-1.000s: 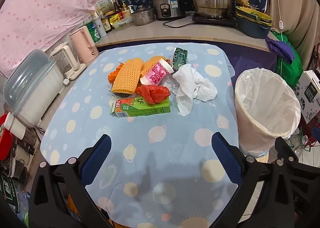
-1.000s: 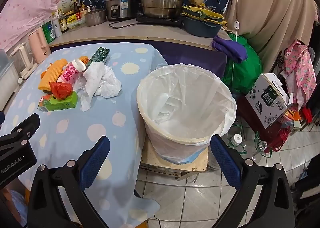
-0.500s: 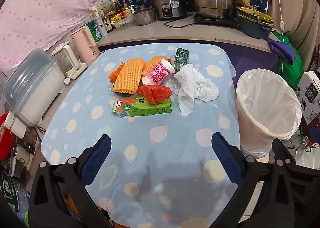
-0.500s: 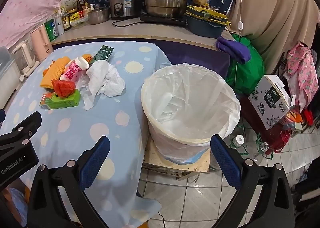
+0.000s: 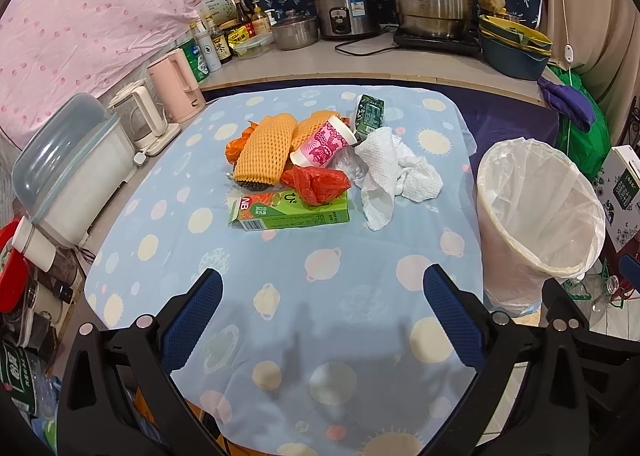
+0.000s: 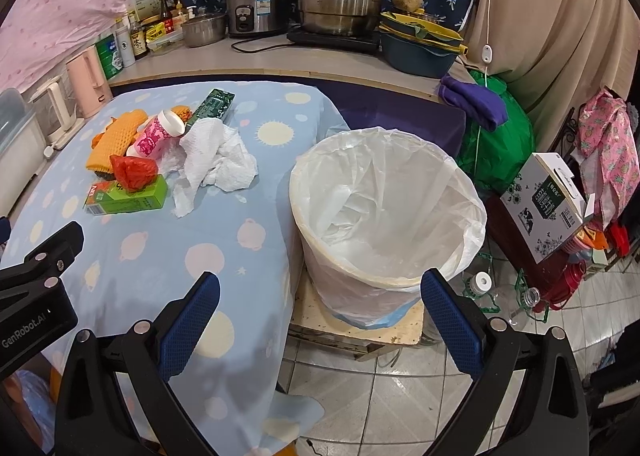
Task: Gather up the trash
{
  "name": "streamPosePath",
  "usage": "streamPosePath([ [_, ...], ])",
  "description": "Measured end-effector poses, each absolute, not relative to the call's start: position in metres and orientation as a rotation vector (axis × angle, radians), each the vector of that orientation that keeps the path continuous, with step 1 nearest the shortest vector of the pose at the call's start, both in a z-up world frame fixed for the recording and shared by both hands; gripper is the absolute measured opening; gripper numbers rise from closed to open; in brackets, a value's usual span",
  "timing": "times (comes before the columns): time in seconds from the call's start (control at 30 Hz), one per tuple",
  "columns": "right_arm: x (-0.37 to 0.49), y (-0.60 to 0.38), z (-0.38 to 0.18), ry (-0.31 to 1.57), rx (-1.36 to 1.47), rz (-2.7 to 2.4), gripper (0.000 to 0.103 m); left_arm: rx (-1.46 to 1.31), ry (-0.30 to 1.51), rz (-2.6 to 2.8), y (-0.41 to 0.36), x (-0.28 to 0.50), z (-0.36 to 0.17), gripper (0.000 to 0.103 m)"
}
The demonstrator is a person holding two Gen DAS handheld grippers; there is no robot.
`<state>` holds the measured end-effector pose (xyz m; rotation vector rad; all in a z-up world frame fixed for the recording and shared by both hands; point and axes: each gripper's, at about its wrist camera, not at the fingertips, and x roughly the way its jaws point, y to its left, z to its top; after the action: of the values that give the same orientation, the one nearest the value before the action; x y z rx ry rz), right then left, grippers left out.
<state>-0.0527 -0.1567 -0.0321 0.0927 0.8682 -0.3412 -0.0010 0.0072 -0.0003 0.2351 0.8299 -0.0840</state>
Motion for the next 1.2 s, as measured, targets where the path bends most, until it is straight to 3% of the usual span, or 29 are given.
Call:
streamPosePath([
  [1.2, -0.0555, -0.1583, -0.0336, 0.868, 0.095, -0.342, 0.096, 0.239, 0.827, -0.081, 0.0040, -0.0049, -0.0017, 0.096],
])
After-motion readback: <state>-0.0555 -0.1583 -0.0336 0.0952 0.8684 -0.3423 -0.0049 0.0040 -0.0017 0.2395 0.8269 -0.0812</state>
